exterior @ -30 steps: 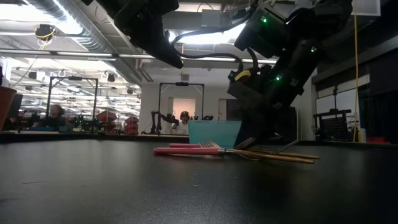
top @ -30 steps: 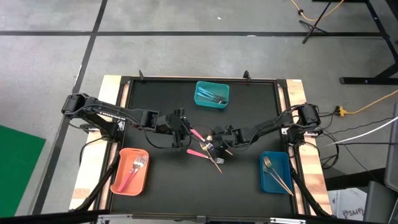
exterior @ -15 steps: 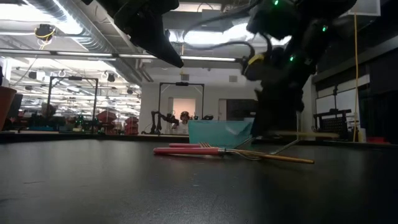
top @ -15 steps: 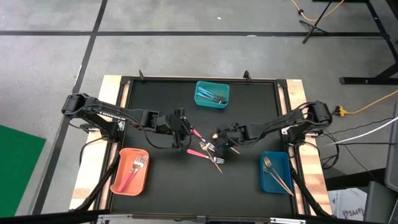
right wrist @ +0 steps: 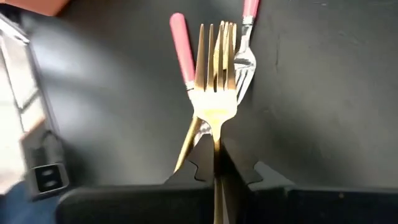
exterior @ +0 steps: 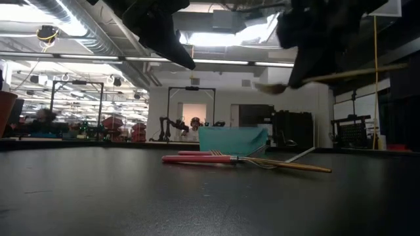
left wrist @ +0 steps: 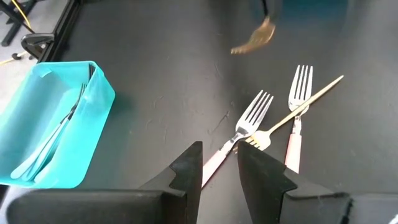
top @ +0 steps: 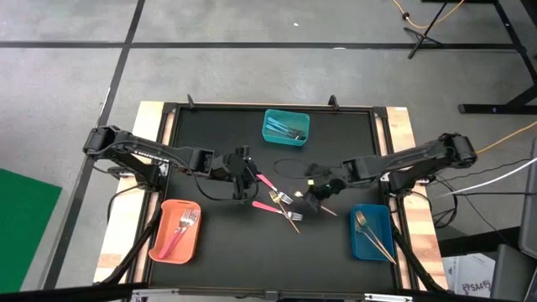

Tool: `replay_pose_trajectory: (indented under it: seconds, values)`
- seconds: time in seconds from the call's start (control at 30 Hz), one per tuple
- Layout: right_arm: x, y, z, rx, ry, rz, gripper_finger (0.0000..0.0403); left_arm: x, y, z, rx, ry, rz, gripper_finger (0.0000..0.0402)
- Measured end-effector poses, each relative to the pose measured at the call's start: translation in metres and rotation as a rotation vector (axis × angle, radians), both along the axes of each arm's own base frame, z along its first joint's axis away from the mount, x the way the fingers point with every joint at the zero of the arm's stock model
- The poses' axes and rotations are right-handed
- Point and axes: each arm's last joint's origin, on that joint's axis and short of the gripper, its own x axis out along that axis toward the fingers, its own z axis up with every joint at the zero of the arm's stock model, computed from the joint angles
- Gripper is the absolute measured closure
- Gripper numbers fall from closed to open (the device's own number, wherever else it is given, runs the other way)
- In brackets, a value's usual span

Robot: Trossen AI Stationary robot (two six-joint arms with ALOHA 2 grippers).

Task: Sort silverware by color (type)
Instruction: Put the gold fork into the blue bin

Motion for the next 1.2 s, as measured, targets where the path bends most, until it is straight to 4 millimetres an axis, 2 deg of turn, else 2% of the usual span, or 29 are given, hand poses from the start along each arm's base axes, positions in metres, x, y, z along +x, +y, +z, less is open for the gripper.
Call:
replay_pose_trajectory:
  seconds: [0.3,0.43,0.73,0.9,1.2]
  values:
    - [-0.037,0.023,0.032,0.138,-0.025,-0.064,0.0402,0.0,0.0,0.0,0.0,-0.002,0.0,0.0306]
    - [-0.051,0.038,0.038,0.193,-0.01,-0.115,0.0402,0.0,0.0,0.001,0.0,-0.008,0.0,0.0306]
    - [-0.082,0.074,0.034,0.3,0.149,-0.215,0.0402,0.0,0.0,0.001,0.0,-0.007,0.0,0.0306]
    - [-0.103,0.088,0.028,0.311,0.268,-0.315,0.0402,0.0,0.0,0.001,0.0,-0.007,0.0,0.0306]
    - [-0.135,0.111,0.025,0.344,0.386,-0.361,0.0402,0.0,0.0,0.001,0.0,-0.007,0.0,0.0306]
